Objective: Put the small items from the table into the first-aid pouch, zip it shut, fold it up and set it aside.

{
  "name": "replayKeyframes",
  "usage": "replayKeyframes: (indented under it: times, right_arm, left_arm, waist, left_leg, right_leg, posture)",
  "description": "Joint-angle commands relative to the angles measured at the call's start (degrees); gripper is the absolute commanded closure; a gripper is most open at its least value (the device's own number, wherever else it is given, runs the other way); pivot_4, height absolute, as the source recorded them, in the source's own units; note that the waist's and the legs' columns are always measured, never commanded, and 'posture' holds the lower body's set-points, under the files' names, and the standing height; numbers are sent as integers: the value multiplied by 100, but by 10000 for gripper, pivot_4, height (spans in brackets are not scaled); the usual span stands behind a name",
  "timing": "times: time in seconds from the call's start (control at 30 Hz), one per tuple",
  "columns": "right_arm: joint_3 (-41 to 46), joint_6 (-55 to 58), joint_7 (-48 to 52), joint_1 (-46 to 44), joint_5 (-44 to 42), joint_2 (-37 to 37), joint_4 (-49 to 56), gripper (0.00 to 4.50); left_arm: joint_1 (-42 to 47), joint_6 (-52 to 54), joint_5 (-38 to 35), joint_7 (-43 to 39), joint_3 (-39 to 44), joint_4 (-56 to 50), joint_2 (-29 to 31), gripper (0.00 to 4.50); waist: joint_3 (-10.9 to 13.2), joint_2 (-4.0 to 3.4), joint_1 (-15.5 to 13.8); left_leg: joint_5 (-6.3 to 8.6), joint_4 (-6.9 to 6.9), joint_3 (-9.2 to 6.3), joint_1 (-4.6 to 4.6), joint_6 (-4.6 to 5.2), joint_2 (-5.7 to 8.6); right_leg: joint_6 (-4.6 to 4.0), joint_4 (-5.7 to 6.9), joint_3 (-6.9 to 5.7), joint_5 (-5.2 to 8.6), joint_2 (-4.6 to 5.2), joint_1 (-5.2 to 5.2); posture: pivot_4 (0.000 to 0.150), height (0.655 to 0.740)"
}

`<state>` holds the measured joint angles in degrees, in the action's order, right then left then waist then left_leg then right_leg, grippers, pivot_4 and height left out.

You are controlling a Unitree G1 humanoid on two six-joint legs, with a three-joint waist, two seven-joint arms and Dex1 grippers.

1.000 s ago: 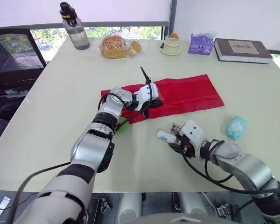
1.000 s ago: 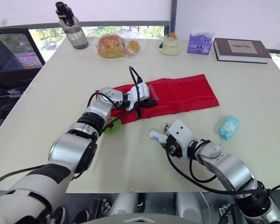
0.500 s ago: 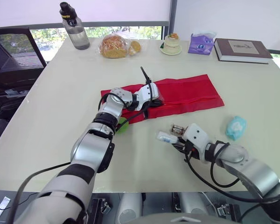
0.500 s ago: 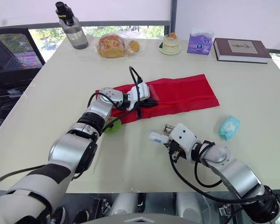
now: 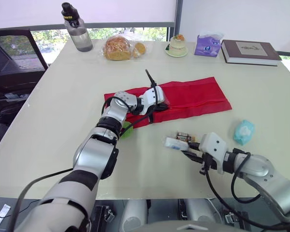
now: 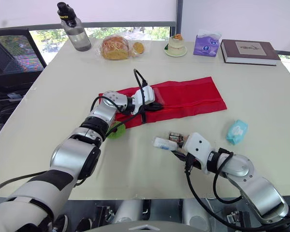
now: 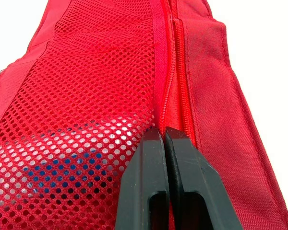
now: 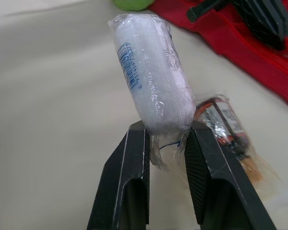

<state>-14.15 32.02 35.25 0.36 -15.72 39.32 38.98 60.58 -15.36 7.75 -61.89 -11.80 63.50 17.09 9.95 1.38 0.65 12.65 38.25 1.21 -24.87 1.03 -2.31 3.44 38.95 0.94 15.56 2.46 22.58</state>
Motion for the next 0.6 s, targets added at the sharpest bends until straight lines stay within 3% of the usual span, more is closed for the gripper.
replayKeyframes:
  times: [0.03, 0.23, 0.37, 0.6]
  right_arm:
    - [181, -242, 59, 26, 19, -38, 44, 34364]
    - [958, -14, -12, 0, -326, -151, -42, 34364]
    - [1363, 897, -248, -322, -536, -110, -250, 34364]
    - [1012, 2146, -653, -1533, -231, -115, -1173, 34364]
  left_arm:
    - [4, -3, 27, 39, -16, -96, -34, 45000]
    - [23, -16, 29, 63, -5, -70, -28, 45000]
    - [19, 3, -19, 79, 29, -90, -81, 45000]
    - [6, 59, -133, 102, 94, -225, -255, 45000]
  waist:
    - [0, 0, -2]
    - [0, 0, -11]
    - [0, 0, -10]
    - [1, -1, -17]
  left_leg:
    - [0, 0, 0, 0, 0, 0]
    - [0, 0, 1, -2, 0, 0]
    - [0, 0, 0, 0, 0, 0]
    - [0, -3, -2, -2, 0, 0]
  right_leg:
    - [0, 0, 0, 0, 0, 0]
    - [0, -1, 1, 0, 0, -1]
    - [0, 0, 1, -1, 0, -1]
    - [-2, -1, -2, -1, 0, 0]
  posture:
    - [1500, 7400]
    - [1500, 7400]
    - [1500, 7400]
    - [1500, 7400]
